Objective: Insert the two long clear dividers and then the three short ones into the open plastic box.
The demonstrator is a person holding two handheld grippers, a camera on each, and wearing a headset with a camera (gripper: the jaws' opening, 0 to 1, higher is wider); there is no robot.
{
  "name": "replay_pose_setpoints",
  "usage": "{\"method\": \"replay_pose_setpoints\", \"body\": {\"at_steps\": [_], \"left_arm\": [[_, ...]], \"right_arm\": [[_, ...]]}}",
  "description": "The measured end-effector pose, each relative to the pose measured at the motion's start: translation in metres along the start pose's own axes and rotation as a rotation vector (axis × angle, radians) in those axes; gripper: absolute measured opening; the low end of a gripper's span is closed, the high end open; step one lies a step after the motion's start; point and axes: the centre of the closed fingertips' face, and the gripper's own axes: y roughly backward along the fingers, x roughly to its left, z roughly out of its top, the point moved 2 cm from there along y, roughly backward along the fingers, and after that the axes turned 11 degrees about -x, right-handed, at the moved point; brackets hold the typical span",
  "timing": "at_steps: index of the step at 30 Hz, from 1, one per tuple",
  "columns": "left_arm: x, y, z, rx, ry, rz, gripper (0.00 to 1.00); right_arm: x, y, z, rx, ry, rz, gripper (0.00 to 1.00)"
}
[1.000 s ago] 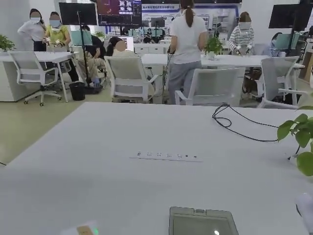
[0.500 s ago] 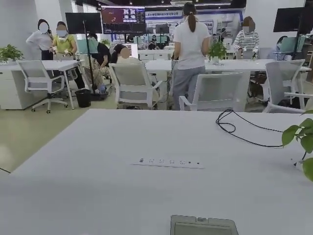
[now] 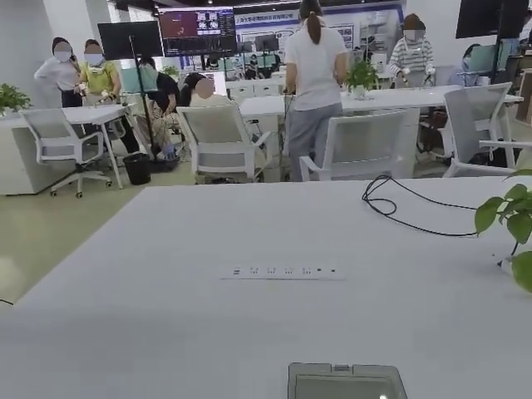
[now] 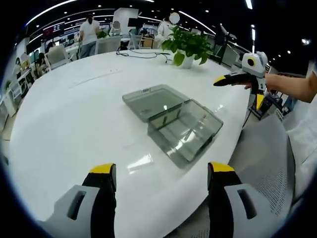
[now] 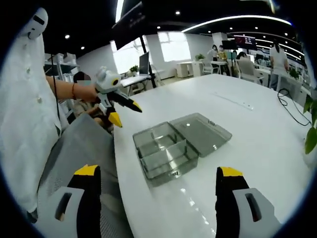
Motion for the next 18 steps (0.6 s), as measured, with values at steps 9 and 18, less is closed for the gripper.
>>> {"method": "replay_pose_setpoints", "body": {"at_steps": [9,18], "left_arm": [[0.008,-0.011,-0.018,0.109,0.054,0.074,0.69],[0.014,-0.018,-0.034,0.200,0.040,0.138,0.64]], "right_arm": [[0.006,0.004,-0.004,-0.011,0.006,-0.004,0.97],[0.008,0.007,-0.006,-0.027,0.019,-0.001,0.96]]}}
